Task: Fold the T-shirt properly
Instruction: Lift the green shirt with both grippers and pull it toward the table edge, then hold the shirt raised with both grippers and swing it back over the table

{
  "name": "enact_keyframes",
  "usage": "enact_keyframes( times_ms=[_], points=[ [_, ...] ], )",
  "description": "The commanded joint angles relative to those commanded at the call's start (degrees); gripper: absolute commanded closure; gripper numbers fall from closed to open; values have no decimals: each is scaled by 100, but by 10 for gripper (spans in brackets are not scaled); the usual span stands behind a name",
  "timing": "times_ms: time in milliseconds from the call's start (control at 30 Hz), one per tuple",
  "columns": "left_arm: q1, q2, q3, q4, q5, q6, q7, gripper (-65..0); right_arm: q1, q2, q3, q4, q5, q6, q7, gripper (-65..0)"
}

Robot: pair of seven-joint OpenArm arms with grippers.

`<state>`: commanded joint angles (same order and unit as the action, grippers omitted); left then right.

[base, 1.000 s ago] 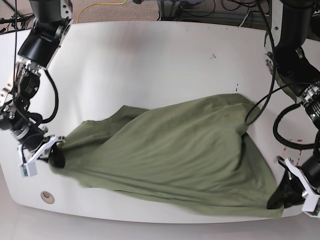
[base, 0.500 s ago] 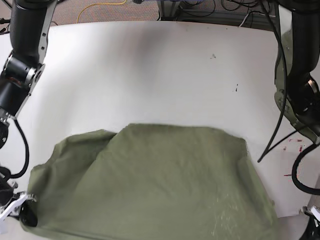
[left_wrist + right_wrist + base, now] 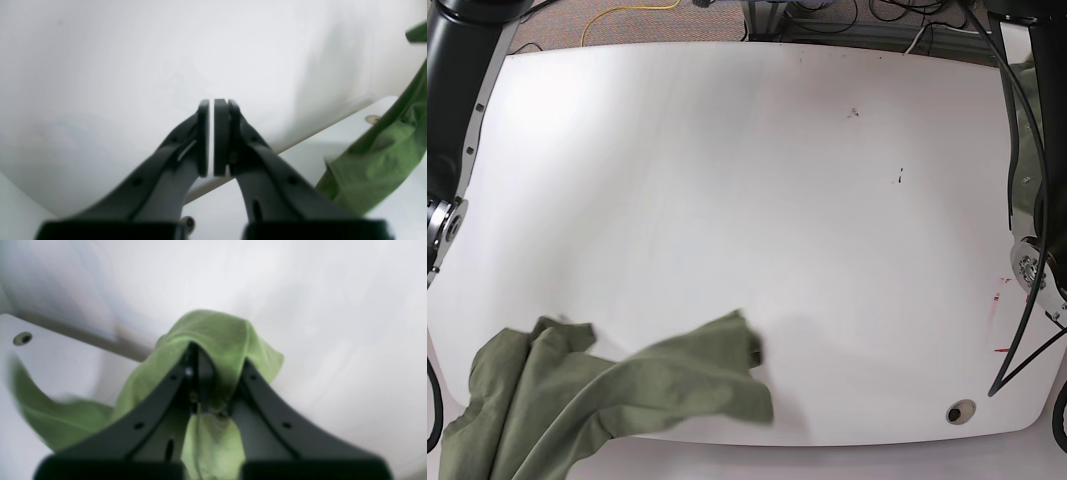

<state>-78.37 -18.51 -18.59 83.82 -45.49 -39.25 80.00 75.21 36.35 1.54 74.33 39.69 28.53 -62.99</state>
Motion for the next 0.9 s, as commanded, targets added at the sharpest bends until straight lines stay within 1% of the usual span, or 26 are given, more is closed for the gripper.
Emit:
enact_keyframes(
  times_ms=[133, 300, 500, 667, 800, 900],
  points=[
    [264, -9, 18, 167, -9, 0, 0, 0, -44, 0, 18, 9, 9, 0, -132, 0],
    [747, -35, -9, 352, -9, -18, 0, 0, -325, 0, 26, 18, 9, 0, -149, 0],
    [1310, -53, -18, 695, -18, -26, 0, 0, -360, 0, 26, 18, 9, 0, -149, 0],
    [1582, -202, -18, 862, -18, -26, 0, 0, -343, -44, 9, 18, 9, 0, -149, 0],
    [1714, -211, -53, 862, -18, -26, 0, 0, -299, -220, -18, 9, 0, 0, -149, 0],
    [1873, -316, -176, 862, -18, -26, 0, 0, -141, -369, -44, 18, 9, 0, -158, 0]
  ],
)
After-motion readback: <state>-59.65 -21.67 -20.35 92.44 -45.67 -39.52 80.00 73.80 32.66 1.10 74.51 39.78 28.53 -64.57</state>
